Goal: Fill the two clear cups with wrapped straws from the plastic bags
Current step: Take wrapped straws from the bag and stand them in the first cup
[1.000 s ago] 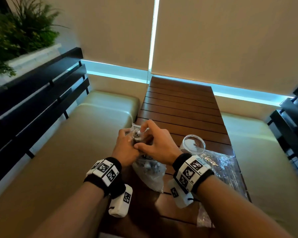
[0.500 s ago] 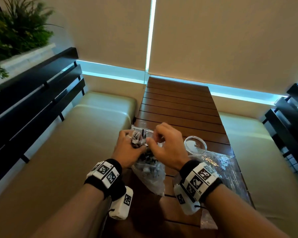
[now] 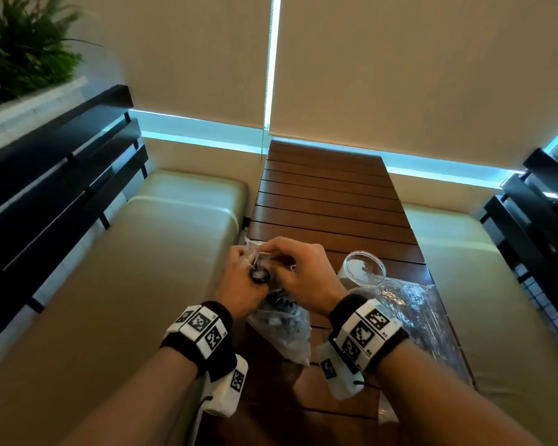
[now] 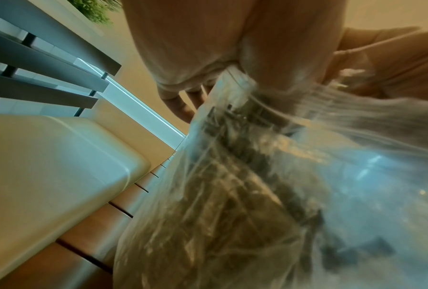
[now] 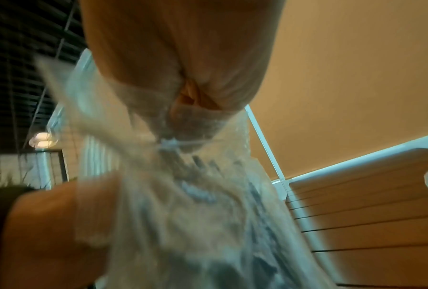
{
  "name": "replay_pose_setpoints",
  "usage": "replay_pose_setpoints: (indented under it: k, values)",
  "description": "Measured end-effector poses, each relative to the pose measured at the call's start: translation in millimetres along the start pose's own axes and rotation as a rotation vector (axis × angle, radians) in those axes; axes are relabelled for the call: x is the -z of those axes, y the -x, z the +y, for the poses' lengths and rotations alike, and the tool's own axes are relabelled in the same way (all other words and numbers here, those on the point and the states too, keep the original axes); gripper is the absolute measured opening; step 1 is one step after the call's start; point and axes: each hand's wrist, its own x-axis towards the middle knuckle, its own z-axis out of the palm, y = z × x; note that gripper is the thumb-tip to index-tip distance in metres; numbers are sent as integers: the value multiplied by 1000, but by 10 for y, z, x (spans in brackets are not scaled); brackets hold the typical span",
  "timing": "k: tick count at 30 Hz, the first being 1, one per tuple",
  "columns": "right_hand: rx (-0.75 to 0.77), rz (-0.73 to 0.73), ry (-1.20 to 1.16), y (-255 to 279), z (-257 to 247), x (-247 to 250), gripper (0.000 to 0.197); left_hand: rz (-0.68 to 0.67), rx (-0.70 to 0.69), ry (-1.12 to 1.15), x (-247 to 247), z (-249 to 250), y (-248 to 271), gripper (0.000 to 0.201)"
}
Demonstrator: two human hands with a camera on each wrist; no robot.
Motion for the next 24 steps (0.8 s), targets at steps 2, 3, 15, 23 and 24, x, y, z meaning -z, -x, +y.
replay_pose_setpoints:
  k: [2,3,15,23,24]
  values:
    - [-31,3,-102,-14,0,41,32,-2,-3,5,11,40,-8,42]
    - [-42,-16,-116,-26,5,64,35,2,6,6,12,62,-22,37]
    - [46,59,-19,-52,250,210,9,-54,73,-62,-187,204,-91,53]
    - [-6,-180,-29,-122,270,430,35,48,-27,-105,-383,266,-220,25]
    - [-12,-191,43,-130,301,411,35,68,-44,-84,-397,350,-207,22]
